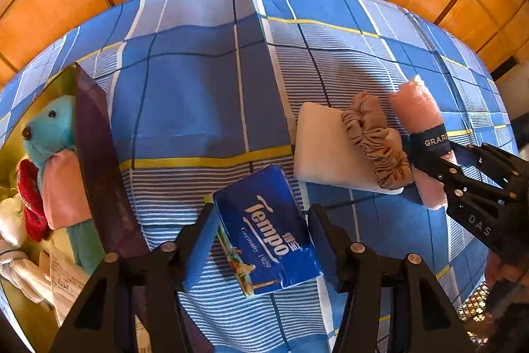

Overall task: Organize soft objects
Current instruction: 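Grasp the blue Tempo tissue pack with the left tool while the right tool holds the pink towel, then carry the Tempo pack over the gold tray with the left tool while the right tool holds the towel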

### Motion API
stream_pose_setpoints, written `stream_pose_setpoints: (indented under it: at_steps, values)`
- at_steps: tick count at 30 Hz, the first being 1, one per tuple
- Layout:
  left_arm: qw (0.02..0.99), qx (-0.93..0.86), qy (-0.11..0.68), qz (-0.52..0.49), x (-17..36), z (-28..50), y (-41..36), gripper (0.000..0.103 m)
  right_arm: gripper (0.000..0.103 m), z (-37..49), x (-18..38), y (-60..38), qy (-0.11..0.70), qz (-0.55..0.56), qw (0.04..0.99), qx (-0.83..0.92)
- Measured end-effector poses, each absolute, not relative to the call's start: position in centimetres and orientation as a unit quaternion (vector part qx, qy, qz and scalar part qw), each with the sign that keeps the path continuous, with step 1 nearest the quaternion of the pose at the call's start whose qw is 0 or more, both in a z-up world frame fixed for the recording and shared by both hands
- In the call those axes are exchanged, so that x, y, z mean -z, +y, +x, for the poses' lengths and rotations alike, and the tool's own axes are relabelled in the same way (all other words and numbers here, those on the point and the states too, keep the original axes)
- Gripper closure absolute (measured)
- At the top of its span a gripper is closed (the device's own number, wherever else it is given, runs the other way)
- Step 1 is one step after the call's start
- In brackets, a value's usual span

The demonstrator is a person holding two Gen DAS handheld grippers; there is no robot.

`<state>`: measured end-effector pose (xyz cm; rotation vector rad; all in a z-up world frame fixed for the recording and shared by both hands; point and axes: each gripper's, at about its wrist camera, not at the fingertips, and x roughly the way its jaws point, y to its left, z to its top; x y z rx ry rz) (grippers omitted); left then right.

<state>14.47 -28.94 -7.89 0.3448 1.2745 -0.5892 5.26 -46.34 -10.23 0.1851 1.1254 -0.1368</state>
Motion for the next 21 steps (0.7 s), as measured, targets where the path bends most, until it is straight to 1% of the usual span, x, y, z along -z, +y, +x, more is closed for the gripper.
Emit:
stream_pose_setpoints:
  at_steps: [5,9,11,12,16,21]
  values:
    - [0.741,0.256,0.596,0.171,8.1,14.6,-28.8,0.042,0.069,5.3,10.2,-46.4,0.532,0.089,0.839,0.063]
    - [0.736,0.247,0.596,0.203,8.5,14.0,-29.0,0.042,0.069,5.3,10.2,-46.4,0.533,0.087,0.839,0.063]
    - [0.738,0.245,0.582,0.239,8.9,12.9,-29.7,0.042,0.069,5.3,10.2,-46.4,0.533,0.084,0.84,0.063]
    - [0.741,0.245,0.576,0.243,8.7,12.6,-29.8,0.046,0.069,5.3,10.2,-46.3,0.533,0.083,0.84,0.063]
    - [0.754,0.262,0.538,0.271,8.3,11.1,-30.1,0.05,0.069,5.3,10.2,-46.2,0.532,0.079,0.841,0.062]
    - [0.783,0.311,0.489,0.224,7.4,8.3,-28.4,0.051,0.069,5.3,10.4,-46.0,0.532,0.073,0.841,0.063]
